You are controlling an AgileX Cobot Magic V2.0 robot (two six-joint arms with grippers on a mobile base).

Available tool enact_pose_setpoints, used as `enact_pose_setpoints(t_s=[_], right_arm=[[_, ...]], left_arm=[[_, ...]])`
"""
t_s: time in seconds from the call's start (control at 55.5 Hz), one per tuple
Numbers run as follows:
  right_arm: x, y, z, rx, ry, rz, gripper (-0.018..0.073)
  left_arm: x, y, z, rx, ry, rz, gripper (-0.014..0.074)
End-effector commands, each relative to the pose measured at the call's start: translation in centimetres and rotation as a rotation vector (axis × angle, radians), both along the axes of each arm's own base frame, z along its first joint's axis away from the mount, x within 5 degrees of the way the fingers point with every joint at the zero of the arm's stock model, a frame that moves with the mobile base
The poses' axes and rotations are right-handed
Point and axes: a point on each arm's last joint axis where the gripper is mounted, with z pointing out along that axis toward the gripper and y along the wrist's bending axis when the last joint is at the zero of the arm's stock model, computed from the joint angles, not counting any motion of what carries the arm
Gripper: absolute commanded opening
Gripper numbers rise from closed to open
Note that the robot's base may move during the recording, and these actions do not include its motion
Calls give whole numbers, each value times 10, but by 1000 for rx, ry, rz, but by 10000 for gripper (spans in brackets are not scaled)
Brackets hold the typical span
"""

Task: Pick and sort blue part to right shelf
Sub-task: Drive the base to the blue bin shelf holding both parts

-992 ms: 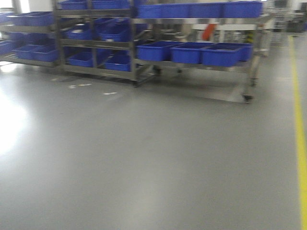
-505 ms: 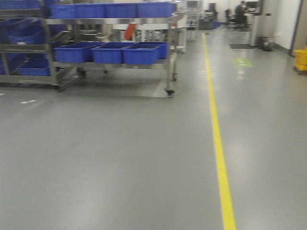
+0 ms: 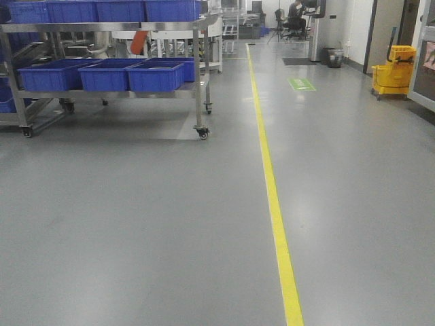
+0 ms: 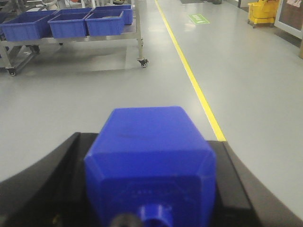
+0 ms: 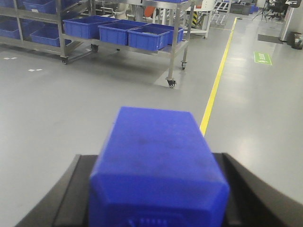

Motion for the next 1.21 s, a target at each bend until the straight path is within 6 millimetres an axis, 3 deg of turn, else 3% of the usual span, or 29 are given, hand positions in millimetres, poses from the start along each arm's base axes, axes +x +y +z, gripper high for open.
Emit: enact_pose_setpoints(t_s=[0.0,1.19], right_arm=[[-5,-2,17,30,-130,-6,174],[-5,-2,17,30,-130,-6,174]], left_arm=[[-5,1,15,-25,-126,-16,337],[-5,1,15,-26,-126,-16,337]])
